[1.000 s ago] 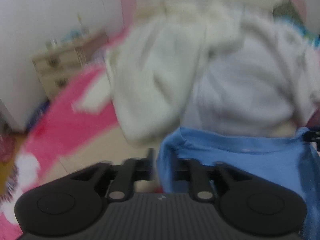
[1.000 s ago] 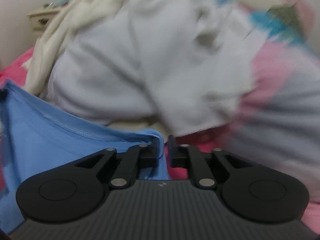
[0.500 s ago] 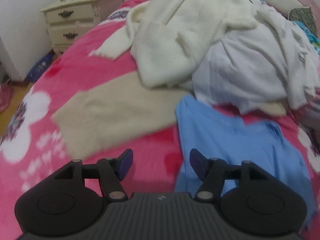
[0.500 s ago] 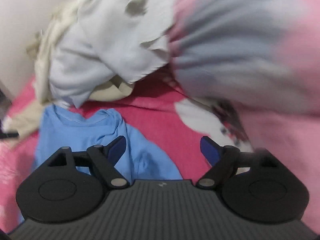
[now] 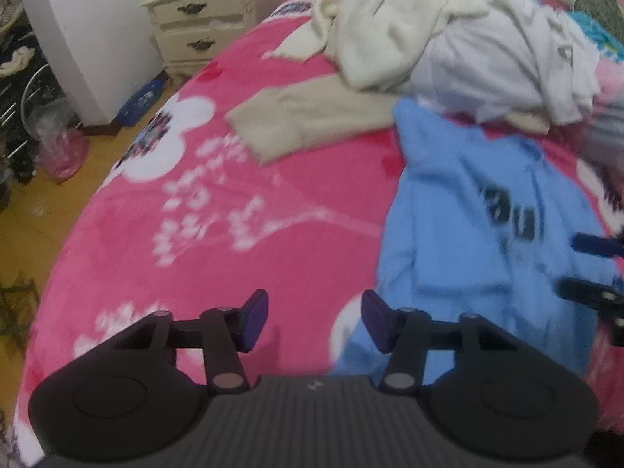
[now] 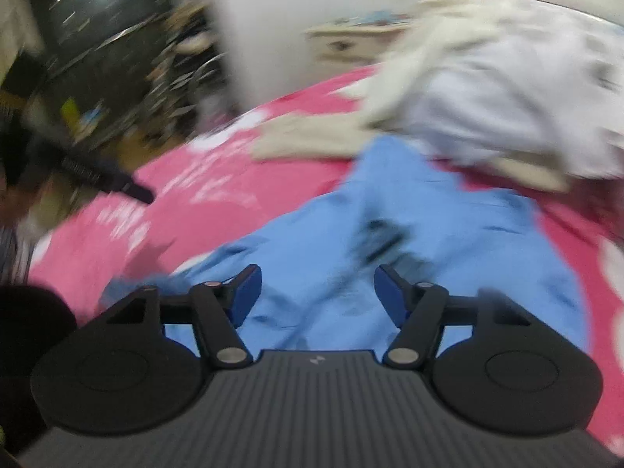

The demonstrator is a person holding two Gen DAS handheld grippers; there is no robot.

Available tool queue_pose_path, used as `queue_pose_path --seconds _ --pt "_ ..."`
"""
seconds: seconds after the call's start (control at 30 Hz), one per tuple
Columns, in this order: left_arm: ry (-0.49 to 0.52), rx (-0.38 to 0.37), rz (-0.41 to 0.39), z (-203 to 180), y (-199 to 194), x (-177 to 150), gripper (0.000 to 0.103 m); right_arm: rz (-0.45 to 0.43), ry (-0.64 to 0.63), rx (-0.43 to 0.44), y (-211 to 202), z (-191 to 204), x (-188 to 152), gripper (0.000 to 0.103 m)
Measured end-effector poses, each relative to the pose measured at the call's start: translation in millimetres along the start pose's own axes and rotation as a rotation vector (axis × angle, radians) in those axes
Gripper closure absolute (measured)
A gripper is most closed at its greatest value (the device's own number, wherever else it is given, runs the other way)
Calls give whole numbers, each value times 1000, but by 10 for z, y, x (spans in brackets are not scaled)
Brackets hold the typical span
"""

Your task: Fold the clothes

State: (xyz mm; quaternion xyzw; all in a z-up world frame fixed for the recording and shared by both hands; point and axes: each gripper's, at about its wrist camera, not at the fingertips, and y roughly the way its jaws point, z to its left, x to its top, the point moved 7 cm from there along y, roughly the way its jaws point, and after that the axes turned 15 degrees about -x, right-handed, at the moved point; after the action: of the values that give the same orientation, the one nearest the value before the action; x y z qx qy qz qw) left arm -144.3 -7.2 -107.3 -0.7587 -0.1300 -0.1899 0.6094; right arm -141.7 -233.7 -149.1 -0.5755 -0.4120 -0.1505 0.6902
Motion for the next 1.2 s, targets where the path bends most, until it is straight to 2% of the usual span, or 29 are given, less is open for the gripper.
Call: queue_pose_path --seconds 0.07,0.13,0.27,0.47,0.5,0.53,0.57,0.6,0.63,0.67,0.77,0.87,0.97,1.0,1.03,1.1,1.2 --pt "10 -12 26 85 15 -208 58 22 -102 -24 203 303 -29 48" --pt "30 -34 68 134 94 -388 64 49 -196 -63 403 554 -56 59" --pt "85 -135 158 84 284 -620 63 114 -290 -139 678 801 -35 64" --pt "245 -116 185 -13 536 -762 61 164 -401 -203 994 950 -88 69" --pt "261 -113 185 -19 567 -780 61 166 -414 -210 1058 964 -94 74" --pt "266 -112 190 -10 587 -799 61 170 -413 -216 1098 955 -82 86" --pt "269 -112 197 4 604 -818 61 174 -370 -219 1092 902 -32 93" --pt "271 -111 204 17 621 -836 66 178 -310 -221 1069 830 35 97" --pt "273 -109 205 26 622 -852 74 183 -249 -222 1046 758 102 97" --pt "274 -107 206 33 620 -866 76 184 -156 -219 999 645 167 97" --pt "266 -107 199 96 600 -880 76 187 186 -186 853 203 316 98" --pt "253 -104 177 154 611 -860 67 172 547 -118 783 -268 375 98" --pt "246 -117 179 188 659 -874 71 135 849 1 807 -593 451 98" --pt "243 -124 180 196 670 -882 80 119 922 44 804 -657 507 98" --pt "241 -135 178 195 665 -887 96 105 980 83 801 -706 568 98" --pt "211 -153 175 208 630 -893 99 79 1047 144 818 -749 743 98" --pt "106 -190 160 279 505 -891 100 61 1076 224 924 -697 1084 98"
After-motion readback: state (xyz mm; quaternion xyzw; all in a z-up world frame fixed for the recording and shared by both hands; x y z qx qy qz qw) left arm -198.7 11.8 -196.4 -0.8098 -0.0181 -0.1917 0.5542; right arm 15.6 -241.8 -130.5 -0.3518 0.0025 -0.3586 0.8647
